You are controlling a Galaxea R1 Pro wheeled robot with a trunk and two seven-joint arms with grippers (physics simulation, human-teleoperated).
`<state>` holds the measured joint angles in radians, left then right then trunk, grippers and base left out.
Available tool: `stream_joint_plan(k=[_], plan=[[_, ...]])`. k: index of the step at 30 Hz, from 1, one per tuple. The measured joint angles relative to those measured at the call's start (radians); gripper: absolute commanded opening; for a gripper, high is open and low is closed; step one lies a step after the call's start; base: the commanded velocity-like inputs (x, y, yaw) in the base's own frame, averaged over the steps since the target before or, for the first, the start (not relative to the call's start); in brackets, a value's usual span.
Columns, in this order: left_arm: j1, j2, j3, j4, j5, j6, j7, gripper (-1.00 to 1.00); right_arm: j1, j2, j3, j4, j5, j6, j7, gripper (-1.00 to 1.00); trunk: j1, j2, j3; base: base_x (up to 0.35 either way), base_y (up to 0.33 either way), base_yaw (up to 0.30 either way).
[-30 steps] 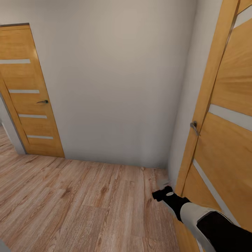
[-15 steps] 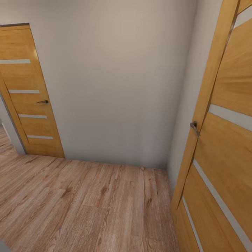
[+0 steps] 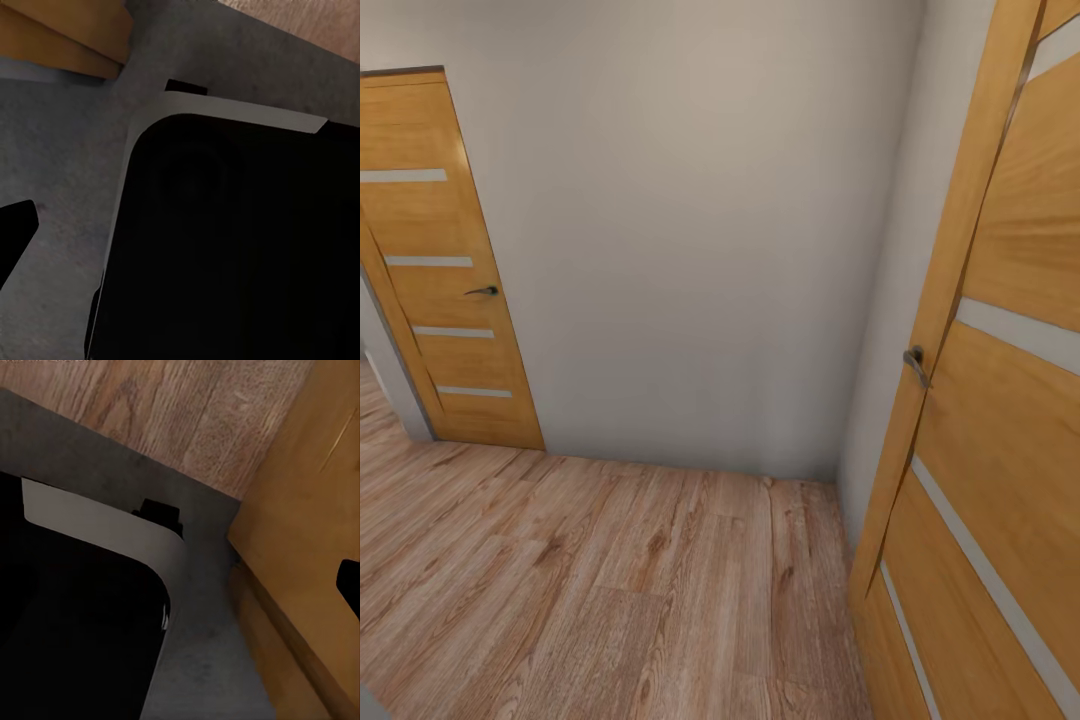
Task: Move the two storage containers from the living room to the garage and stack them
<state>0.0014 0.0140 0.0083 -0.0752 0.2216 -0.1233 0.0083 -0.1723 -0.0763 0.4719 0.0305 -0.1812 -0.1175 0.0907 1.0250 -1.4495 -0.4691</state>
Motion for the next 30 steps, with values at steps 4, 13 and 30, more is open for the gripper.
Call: stream_joint_plan(k=[4, 13, 30], plan=[[0.0, 0.0, 0.0, 0.0, 0.0, -0.001, 0.0, 1.0, 0.0, 0.0, 0.0, 0.0, -0.001, 0.0, 0.0, 1.0, 0.0, 0.0, 0.0, 0.0, 0.0, 0.0], [0.0, 0.001, 0.001, 0.001, 0.001, 0.001, 0.001, 1.0, 0.0, 0.0, 0.0, 0.0, -0.001, 0.002, -0.001, 1.0, 0.0, 0.0, 0.0, 0.107, 0.0, 0.0], [0.0, 0.001, 0.001, 0.001, 0.002, 0.003, 0.001, 1.0, 0.0, 0.0, 0.001, 0.0, 0.0, 0.004, -0.007, 1.0, -0.001, 0.0, 0.0, 0.315, 0.0, 0.0]])
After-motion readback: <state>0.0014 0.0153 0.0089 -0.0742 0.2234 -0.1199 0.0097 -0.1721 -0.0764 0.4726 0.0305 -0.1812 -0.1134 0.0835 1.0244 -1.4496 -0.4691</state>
